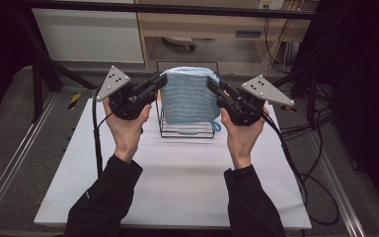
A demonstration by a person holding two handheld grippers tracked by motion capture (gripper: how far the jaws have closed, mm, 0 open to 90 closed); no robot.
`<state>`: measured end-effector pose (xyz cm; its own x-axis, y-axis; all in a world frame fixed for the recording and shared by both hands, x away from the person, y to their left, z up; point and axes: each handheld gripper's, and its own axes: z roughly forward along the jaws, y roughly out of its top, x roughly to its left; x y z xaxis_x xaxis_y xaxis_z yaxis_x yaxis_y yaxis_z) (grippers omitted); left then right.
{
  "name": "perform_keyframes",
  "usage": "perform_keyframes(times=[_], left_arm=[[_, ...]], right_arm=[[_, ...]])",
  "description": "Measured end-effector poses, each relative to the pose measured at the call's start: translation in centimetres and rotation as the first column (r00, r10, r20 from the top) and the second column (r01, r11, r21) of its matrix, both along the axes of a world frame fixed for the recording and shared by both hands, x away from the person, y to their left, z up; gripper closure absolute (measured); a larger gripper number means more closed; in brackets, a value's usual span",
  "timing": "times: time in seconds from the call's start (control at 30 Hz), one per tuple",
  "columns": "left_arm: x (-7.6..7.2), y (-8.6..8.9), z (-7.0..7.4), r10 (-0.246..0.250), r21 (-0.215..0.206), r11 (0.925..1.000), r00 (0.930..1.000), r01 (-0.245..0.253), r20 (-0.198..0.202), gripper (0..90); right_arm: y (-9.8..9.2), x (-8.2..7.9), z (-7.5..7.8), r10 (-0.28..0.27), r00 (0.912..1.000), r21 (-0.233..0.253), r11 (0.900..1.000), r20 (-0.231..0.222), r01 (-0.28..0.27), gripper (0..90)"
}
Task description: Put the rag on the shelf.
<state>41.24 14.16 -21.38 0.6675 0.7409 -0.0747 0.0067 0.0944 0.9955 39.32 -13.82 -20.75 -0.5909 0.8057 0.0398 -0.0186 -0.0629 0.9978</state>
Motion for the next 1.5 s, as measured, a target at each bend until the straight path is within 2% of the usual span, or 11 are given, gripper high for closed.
perform_keyframes(times=[0.3,0.87,1.03,1.27,1.5], left_arm=[[0.8,0.2,1.3,0.009,-0.032,0.9995,0.9998,-0.009,0.015,83.2],[2.2,0.1,3.7,0.023,-0.075,0.997,0.9982,-0.019,0.055,83.1],[2.7,0.2,4.1,0.039,-0.072,0.9968,0.9973,-0.035,0.062,83.1],[3.6,0.1,4.7,0.039,-0.087,0.9956,0.9969,-0.033,0.068,83.0],[4.3,-0.1,5.4,0.046,-0.085,0.9956,0.9955,-0.038,0.083,83.0]], right_arm=[[0.4,0.8,1.4,-0.007,0.9998,0.001,1.0,0.019,0.007,80.7],[0.6,2.9,3.8,-0.015,0.9984,0.044,0.999,0.055,0.013,80.9],[0.8,3.7,4.3,-0.016,0.9982,0.046,0.999,0.057,0.013,80.9],[0.9,4.8,5.0,-0.022,0.9975,0.046,0.999,0.067,0.019,80.9],[0.7,5.8,5.6,-0.023,0.9964,0.049,0.999,0.081,0.019,80.9]])
